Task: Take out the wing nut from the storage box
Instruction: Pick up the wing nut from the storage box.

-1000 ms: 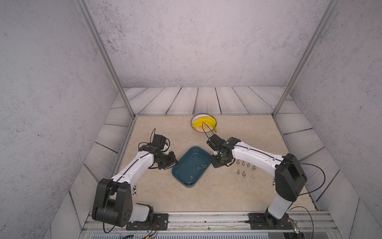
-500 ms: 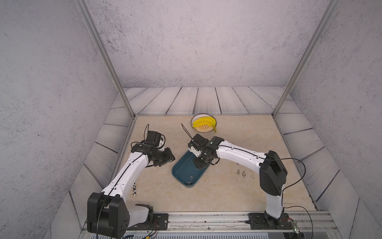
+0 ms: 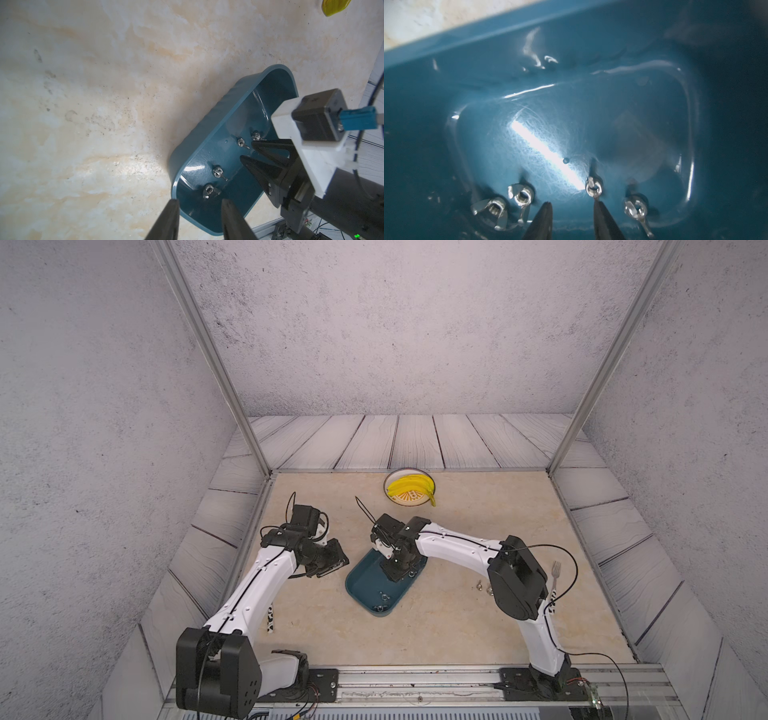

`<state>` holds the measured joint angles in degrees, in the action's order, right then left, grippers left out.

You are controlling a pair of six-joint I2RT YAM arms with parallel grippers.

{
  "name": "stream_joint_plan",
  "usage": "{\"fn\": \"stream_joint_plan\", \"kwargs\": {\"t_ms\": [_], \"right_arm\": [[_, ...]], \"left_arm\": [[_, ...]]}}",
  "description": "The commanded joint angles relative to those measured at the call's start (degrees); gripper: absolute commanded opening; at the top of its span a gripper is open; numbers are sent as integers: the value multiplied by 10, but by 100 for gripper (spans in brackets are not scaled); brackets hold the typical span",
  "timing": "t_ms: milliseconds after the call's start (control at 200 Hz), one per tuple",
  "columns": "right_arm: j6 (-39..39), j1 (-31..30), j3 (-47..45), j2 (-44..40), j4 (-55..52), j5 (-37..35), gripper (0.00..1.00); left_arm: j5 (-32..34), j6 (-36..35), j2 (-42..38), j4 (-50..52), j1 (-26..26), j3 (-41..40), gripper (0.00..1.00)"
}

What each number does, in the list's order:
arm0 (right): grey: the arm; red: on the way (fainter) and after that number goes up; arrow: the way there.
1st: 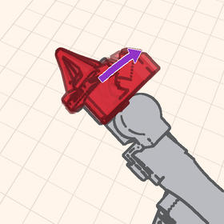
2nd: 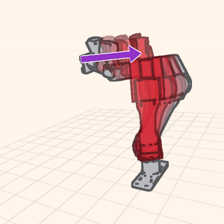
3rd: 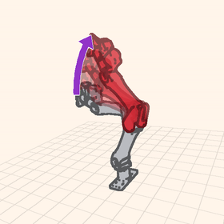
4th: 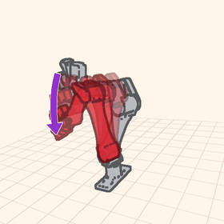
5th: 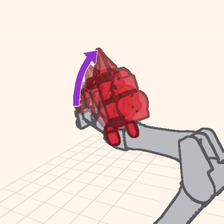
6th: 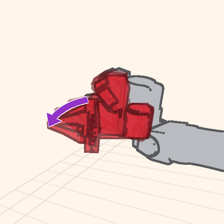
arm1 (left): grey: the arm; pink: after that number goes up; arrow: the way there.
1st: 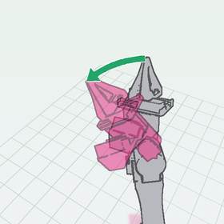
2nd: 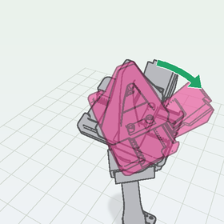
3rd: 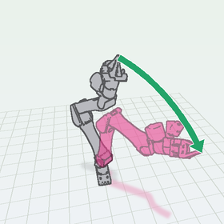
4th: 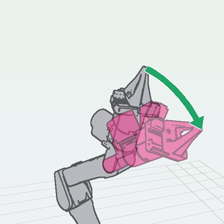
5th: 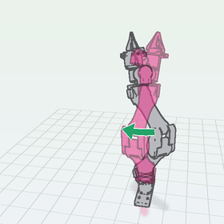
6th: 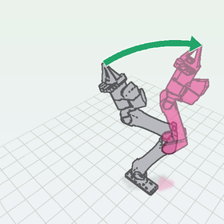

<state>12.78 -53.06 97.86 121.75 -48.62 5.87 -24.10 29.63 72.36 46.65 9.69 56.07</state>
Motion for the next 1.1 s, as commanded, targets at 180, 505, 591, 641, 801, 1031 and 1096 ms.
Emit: {"fn": "stream_joint_plan", "kwargs": {"t_ms": [180, 505, 591, 641, 801, 1031, 1096], "right_arm": [[1, 10, 11, 37, 0, -17, 36], [0, 18, -3, 58, 21, -12, 31], [-4, 20, -1, 61, 21, -10, 29], [-7, 21, -1, 63, 22, -12, 28], [-14, 21, 9, 76, 18, -13, 18], [-6, 21, 7, 57, 23, -6, 0], [7, 21, 6, 43, 26, -2, 0]], "left_arm": [[-20, 2, -6, 10, -6, -3, 40], [-22, 6, -6, 9, -6, -4, 40], [-22, 6, -6, 8, -6, -5, 40], [-23, 7, -5, 8, -6, -5, 40], [-25, 7, -4, 7, -6, -5, 40], [-32, 6, -6, 6, -6, -4, 39], [-39, 4, -3, 3, -6, -5, 39]]}}
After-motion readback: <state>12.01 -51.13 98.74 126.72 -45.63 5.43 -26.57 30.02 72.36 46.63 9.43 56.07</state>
